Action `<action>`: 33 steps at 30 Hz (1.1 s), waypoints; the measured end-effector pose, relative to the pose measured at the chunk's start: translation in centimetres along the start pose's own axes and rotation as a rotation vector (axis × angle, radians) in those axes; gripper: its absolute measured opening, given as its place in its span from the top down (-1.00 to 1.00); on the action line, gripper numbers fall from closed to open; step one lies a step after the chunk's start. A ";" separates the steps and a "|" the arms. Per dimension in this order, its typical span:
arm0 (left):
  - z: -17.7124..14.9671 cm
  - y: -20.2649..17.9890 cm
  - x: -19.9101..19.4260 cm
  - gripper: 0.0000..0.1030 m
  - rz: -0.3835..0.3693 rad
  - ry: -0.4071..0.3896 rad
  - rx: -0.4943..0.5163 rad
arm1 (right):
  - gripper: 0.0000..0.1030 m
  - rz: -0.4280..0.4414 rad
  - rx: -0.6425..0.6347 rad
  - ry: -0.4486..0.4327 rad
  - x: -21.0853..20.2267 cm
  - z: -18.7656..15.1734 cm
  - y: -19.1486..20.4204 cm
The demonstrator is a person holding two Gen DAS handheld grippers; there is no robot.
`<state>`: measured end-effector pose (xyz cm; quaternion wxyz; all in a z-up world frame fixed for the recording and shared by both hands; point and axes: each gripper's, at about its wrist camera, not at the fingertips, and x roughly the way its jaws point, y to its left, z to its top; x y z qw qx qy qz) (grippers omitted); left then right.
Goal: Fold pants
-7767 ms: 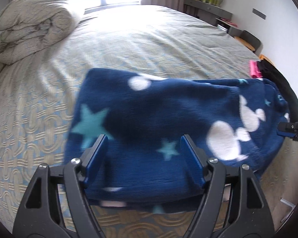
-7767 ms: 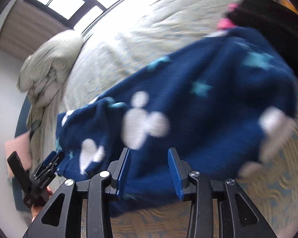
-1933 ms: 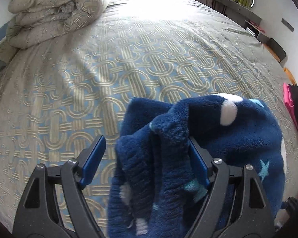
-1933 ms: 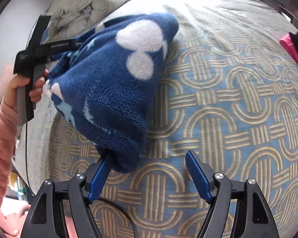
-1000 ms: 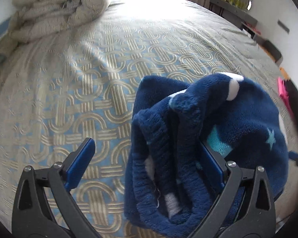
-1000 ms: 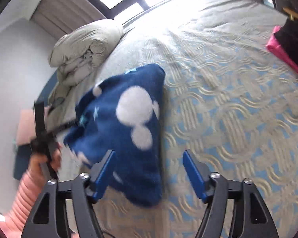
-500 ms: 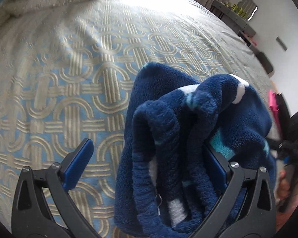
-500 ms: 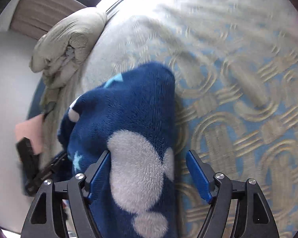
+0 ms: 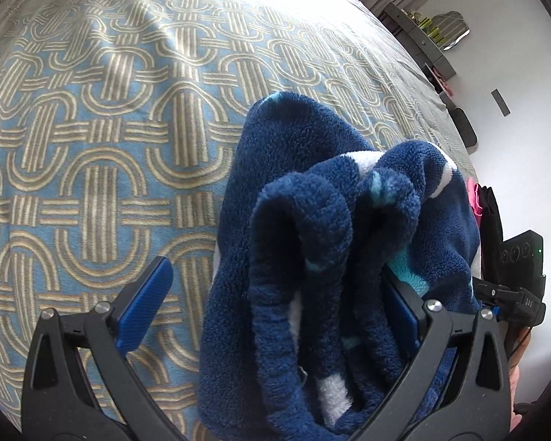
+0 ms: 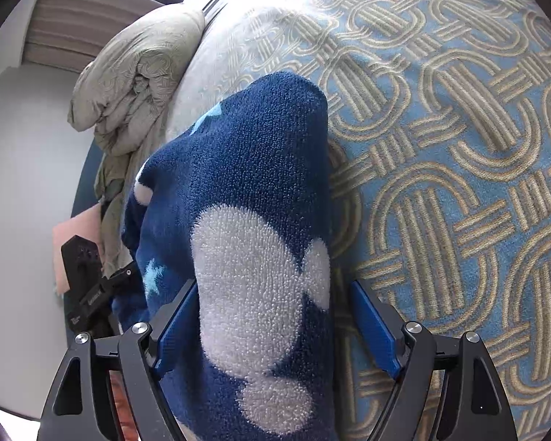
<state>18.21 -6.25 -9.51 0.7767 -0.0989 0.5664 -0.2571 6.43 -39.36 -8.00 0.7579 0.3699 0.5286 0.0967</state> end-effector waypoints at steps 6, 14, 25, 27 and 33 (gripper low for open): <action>-0.6 -0.5 -0.8 -1.00 -0.034 0.013 0.052 | -0.61 0.017 -0.016 0.043 -0.1 -1.2 0.4; -0.2 1.5 1.4 -1.00 -0.156 0.097 0.007 | -0.69 0.019 -0.028 0.059 1.2 -0.8 0.7; -0.6 -1.6 -1.6 -0.19 -0.150 0.019 0.111 | 0.07 -0.032 -0.087 -0.015 0.8 0.0 3.6; -0.8 -3.1 -2.6 -0.14 -0.124 -0.003 0.149 | 0.10 -0.019 -0.098 -0.036 -0.3 -0.3 4.1; -1.0 -9.2 -6.2 -0.14 -0.122 -0.083 0.243 | 0.10 -0.005 -0.155 -0.137 -5.6 -1.7 4.6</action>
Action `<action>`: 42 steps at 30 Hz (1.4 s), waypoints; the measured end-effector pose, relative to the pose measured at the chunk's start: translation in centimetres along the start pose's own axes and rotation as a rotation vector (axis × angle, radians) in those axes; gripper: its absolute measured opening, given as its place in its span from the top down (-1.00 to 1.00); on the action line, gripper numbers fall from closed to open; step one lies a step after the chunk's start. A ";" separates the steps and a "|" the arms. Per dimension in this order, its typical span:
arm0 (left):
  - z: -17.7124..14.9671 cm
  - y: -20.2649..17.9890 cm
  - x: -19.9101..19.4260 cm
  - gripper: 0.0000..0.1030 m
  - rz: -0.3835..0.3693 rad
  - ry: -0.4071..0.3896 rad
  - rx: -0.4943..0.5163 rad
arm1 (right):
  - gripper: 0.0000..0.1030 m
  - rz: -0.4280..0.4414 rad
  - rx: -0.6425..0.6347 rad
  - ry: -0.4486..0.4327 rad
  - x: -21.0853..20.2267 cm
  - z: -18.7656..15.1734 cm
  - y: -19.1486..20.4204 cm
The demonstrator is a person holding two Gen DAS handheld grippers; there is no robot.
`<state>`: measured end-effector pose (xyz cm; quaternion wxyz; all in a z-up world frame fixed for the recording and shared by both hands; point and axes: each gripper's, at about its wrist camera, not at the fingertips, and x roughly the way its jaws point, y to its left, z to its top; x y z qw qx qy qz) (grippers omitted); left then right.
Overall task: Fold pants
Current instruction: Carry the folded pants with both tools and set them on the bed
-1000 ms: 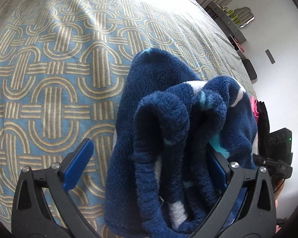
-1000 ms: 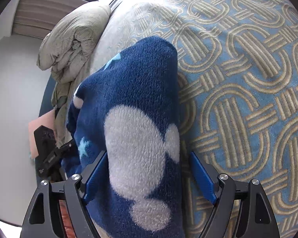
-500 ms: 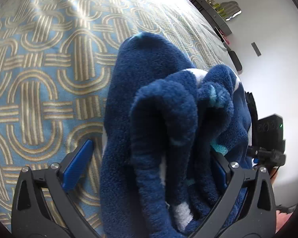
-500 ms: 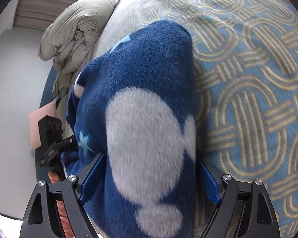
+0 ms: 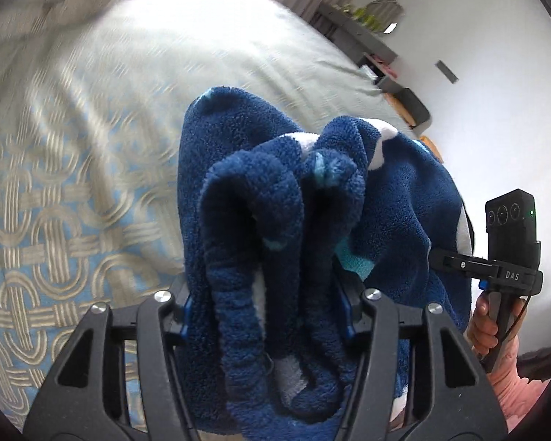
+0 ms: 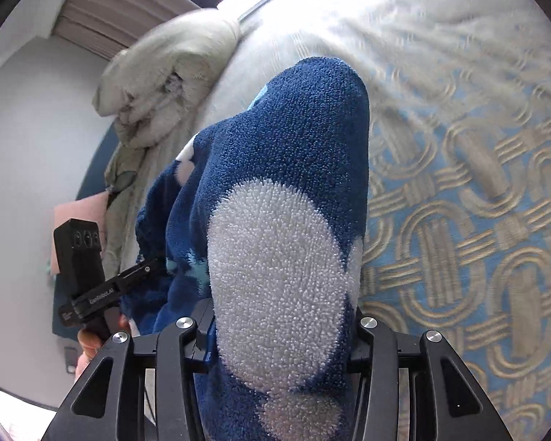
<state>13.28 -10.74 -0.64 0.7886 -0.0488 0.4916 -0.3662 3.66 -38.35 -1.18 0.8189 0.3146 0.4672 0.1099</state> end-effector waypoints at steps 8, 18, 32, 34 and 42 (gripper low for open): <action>4.2 -13.0 0.9 -0.14 -0.066 -0.023 0.231 | 0.10 -0.008 0.023 -0.201 -12.1 -2.2 -3.5; 11.1 -32.9 11.0 -0.14 -0.227 0.072 0.511 | 0.09 -0.163 0.176 -0.508 -28.5 -4.7 -13.5; 15.0 -45.0 25.3 -0.14 -0.224 0.199 0.626 | 0.08 -0.249 0.421 -0.578 -35.6 -3.5 -28.1; 14.9 -46.0 26.6 -0.16 -0.214 0.192 0.638 | 0.08 -0.245 0.434 -0.581 -35.8 -3.5 -29.6; 10.5 -47.5 32.5 -0.80 0.127 0.030 0.832 | -0.27 -0.414 0.500 -0.534 -31.7 -3.8 -34.1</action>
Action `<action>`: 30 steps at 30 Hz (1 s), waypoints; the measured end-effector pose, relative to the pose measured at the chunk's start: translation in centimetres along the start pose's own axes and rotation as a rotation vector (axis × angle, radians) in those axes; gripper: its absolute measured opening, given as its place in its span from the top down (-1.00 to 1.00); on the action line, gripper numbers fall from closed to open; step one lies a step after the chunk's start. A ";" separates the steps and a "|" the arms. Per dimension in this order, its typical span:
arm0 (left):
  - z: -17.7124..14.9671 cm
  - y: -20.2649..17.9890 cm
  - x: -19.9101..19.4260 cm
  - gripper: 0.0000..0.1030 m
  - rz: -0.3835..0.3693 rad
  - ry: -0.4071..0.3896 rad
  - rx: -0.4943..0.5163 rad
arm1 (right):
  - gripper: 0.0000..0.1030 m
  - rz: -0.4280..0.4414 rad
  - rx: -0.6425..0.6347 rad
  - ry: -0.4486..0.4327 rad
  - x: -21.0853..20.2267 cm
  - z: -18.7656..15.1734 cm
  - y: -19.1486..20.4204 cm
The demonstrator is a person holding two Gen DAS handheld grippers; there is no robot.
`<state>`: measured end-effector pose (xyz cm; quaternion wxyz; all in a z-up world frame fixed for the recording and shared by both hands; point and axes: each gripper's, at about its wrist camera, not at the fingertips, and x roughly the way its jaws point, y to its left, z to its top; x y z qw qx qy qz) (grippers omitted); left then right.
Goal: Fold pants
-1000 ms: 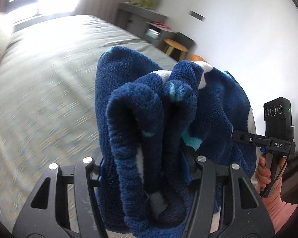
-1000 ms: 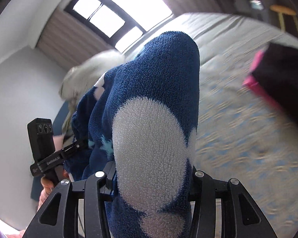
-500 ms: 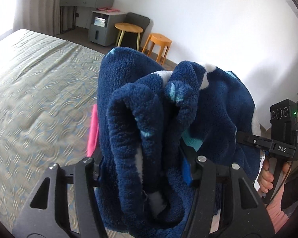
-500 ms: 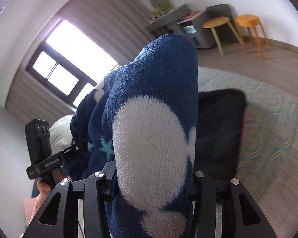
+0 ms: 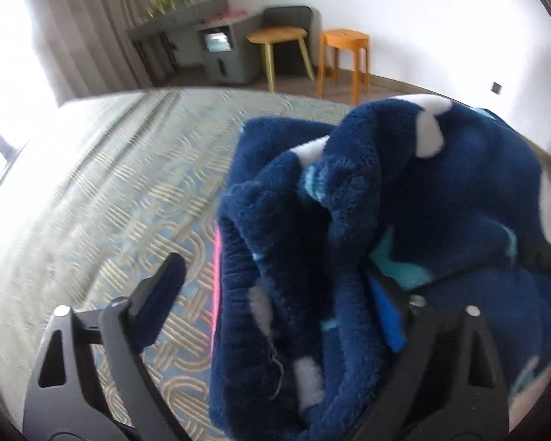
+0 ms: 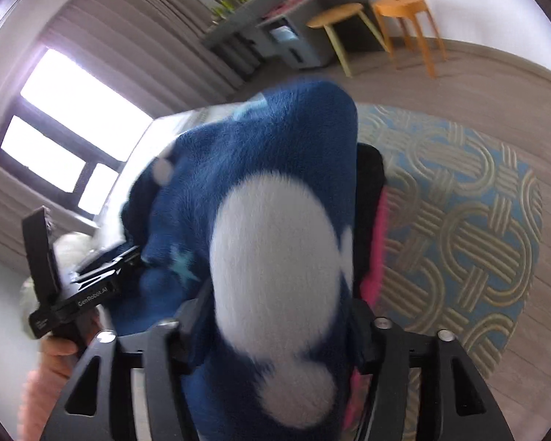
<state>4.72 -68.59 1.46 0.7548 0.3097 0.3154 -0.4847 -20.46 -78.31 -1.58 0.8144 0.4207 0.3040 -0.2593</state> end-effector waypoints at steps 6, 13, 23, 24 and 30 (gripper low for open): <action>0.1 -0.5 -1.4 -0.82 0.028 -0.021 0.040 | -0.38 -0.057 -0.027 -0.027 -1.7 -0.9 0.3; -1.2 -2.6 -6.2 -0.81 0.051 -0.090 0.093 | -0.41 -0.254 -0.086 -0.073 -4.9 -2.5 2.5; -8.2 -5.0 -17.7 -0.81 0.008 -0.222 0.092 | -0.42 -0.302 -0.123 -0.222 -12.3 -9.7 7.7; -9.3 -4.9 -19.2 -0.81 -0.003 -0.229 0.072 | -0.42 -0.304 -0.117 -0.228 -12.7 -10.4 8.0; -13.4 -3.8 -24.5 -0.81 -0.026 -0.254 -0.011 | -0.42 -0.326 -0.150 -0.246 -14.7 -14.5 10.9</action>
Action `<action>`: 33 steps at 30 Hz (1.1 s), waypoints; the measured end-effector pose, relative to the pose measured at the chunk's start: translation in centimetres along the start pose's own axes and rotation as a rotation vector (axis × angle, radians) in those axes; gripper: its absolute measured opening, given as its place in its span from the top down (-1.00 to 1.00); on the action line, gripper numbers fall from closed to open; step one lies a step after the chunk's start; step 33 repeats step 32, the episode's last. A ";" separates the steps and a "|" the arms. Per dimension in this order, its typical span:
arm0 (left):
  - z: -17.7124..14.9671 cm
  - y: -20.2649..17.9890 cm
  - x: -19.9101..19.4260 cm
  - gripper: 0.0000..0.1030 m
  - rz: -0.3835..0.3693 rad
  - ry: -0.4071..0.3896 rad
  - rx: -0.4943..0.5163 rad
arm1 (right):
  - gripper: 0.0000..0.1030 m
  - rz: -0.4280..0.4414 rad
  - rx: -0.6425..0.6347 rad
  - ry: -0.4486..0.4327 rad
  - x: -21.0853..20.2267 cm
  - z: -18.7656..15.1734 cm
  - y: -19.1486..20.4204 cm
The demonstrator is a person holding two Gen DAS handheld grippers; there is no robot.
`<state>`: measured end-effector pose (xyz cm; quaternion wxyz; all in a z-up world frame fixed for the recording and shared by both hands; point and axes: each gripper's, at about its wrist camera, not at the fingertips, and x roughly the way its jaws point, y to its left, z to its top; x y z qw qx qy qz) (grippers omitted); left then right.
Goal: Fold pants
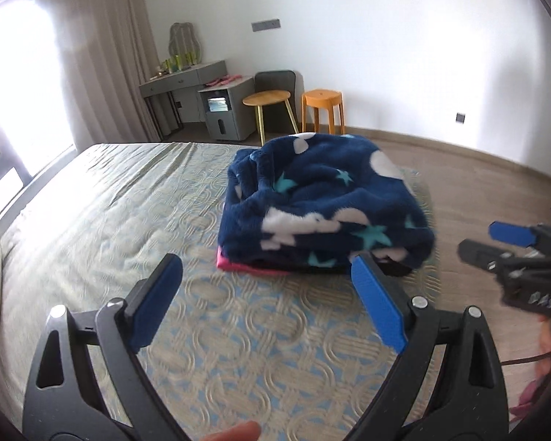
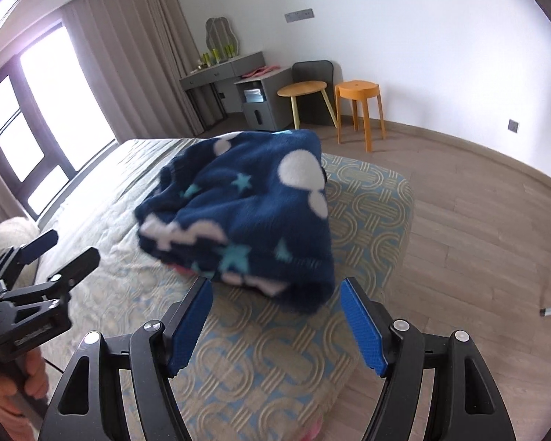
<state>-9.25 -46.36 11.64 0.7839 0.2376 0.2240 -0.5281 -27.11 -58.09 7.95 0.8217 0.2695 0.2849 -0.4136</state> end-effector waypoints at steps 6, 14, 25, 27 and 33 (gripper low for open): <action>-1.9 1.3 -5.3 -0.83 0.029 -0.068 -0.059 | -0.43 -0.052 -0.114 -0.089 -4.7 -2.1 4.1; -3.4 2.6 -8.9 -0.86 0.028 -0.115 -0.137 | -0.58 -0.057 -0.149 -0.168 -8.0 -2.5 6.1; -3.6 1.2 -9.0 -0.86 0.033 -0.114 -0.116 | -0.59 -0.050 -0.133 -0.156 -8.1 -3.4 5.9; -3.6 1.0 -9.2 -0.86 0.034 -0.116 -0.110 | -0.59 -0.047 -0.121 -0.153 -8.0 -3.4 5.6; -3.5 0.5 -8.9 -0.86 0.040 -0.108 -0.105 | -0.59 -0.042 -0.100 -0.143 -7.8 -3.6 4.9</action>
